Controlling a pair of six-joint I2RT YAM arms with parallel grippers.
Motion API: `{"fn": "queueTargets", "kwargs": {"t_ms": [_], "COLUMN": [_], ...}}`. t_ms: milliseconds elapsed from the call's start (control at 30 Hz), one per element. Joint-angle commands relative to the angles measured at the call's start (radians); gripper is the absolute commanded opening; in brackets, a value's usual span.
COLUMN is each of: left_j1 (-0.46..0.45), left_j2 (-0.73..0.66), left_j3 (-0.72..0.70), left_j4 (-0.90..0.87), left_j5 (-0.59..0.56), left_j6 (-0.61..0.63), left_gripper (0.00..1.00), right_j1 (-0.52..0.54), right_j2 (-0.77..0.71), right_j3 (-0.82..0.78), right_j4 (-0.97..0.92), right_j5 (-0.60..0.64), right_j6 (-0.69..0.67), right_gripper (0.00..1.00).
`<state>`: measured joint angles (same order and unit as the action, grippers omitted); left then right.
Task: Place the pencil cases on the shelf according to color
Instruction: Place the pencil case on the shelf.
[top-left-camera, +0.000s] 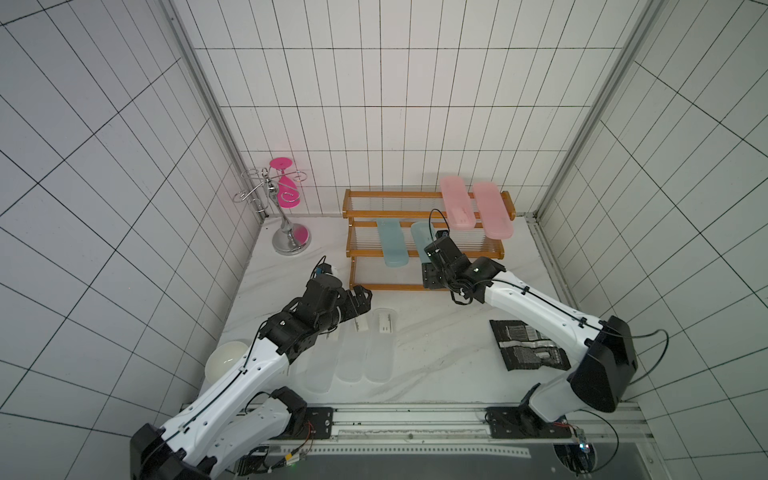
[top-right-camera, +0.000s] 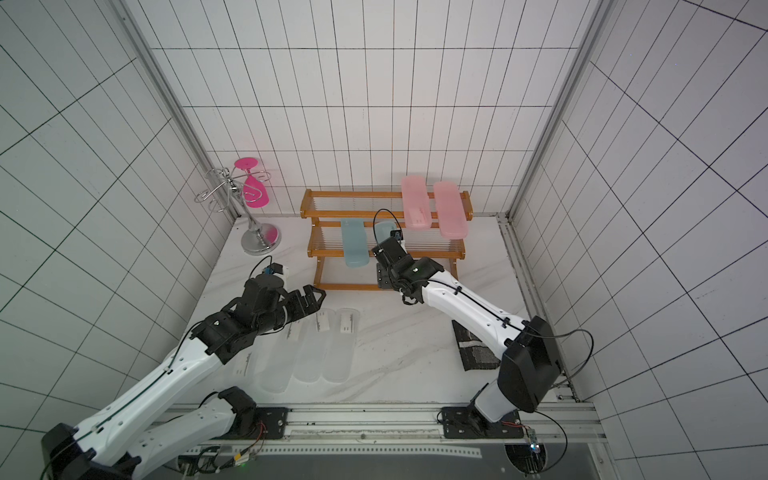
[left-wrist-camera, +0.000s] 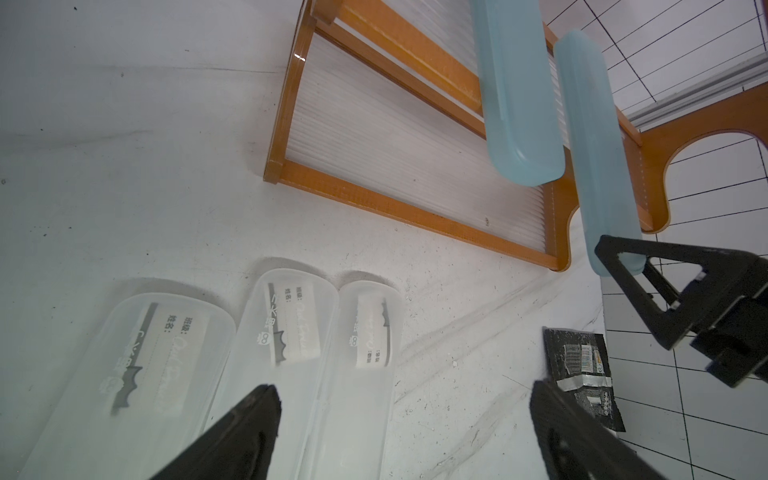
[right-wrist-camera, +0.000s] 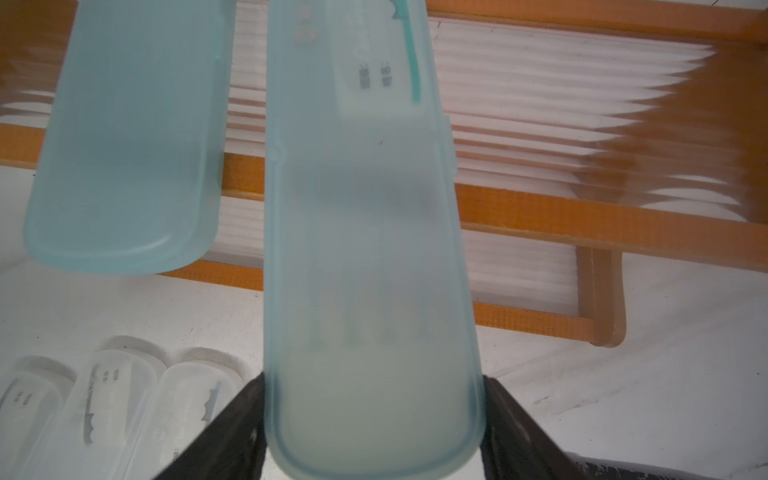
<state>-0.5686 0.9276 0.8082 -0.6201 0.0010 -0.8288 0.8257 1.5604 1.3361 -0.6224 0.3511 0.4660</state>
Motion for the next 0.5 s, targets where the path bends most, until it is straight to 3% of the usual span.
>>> {"fn": "queueTargets", "kwargs": {"t_ms": [0, 467], "left_j1": [-0.004, -0.004], "left_j2": [0.011, 0.121], "left_j3": [-0.016, 0.016], "left_j4": [0.048, 0.074], "left_j5": [-0.004, 0.006], "left_j6": [0.035, 0.089], "left_gripper": [0.98, 0.98], "right_j1": [-0.021, -0.063], "right_j2": [0.031, 0.16], "right_j3": [0.068, 0.168], "right_j4": [0.057, 0.099], "right_j5": [-0.007, 0.008], "right_j6": [-0.027, -0.025], "right_gripper": [0.66, 0.66]}}
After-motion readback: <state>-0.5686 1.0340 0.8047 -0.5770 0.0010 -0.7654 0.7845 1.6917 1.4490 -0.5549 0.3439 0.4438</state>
